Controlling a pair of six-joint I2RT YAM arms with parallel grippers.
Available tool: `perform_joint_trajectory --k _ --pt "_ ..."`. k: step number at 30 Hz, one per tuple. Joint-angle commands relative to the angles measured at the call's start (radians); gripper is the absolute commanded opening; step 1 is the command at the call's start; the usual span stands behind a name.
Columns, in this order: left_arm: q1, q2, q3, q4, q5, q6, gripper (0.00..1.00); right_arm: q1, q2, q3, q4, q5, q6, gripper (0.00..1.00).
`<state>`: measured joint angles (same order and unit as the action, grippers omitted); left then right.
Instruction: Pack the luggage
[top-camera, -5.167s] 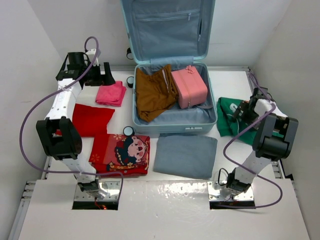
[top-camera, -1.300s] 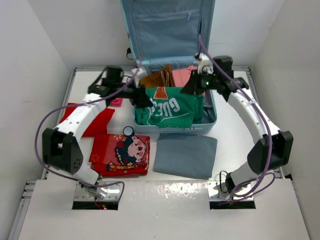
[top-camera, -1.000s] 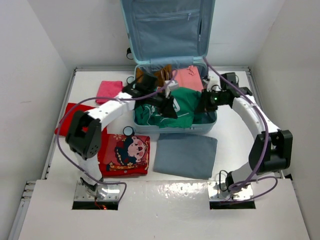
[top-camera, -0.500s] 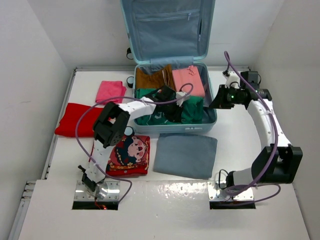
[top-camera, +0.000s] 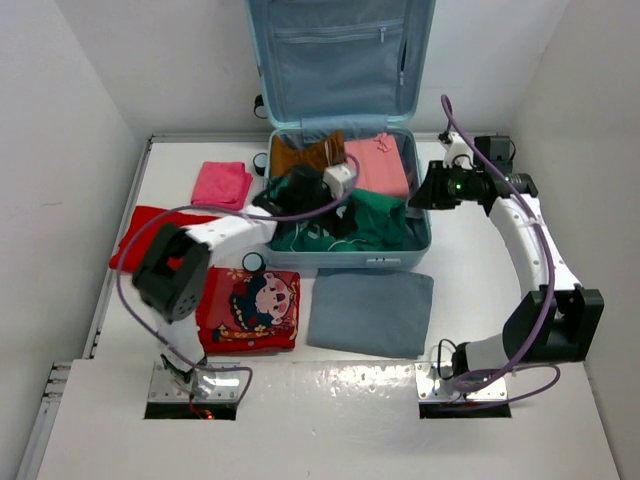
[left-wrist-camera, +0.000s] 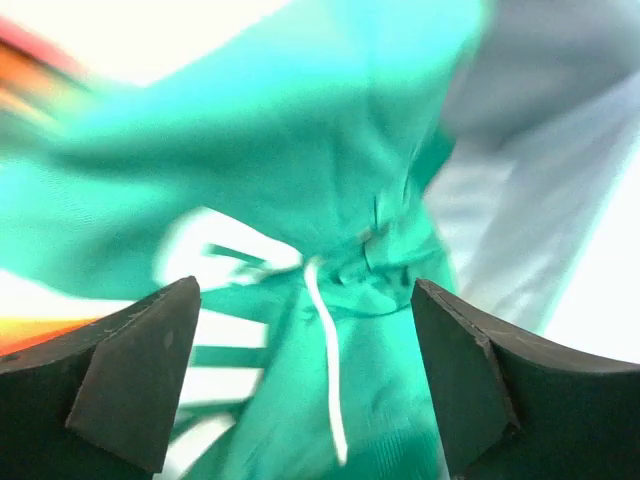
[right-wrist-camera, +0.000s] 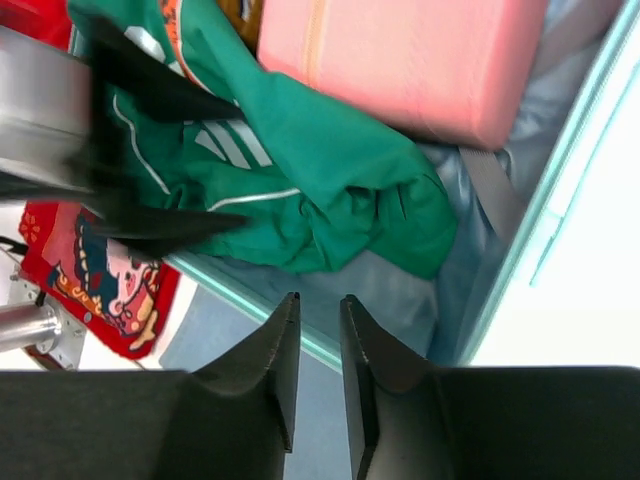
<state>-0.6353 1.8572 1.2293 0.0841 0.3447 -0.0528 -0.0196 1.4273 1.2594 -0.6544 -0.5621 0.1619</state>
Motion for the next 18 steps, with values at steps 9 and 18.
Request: perform_joint_trajectory --k 9,18 --pt "0.409 -0.472 0.174 -0.493 -0.131 0.060 0.97 0.052 -0.122 -0.190 0.104 0.008 -0.050 0.47" --pt "0.559 -0.316 -0.028 -0.820 -0.331 0.126 0.97 0.038 -0.189 -0.256 0.055 0.056 -0.071 0.49"
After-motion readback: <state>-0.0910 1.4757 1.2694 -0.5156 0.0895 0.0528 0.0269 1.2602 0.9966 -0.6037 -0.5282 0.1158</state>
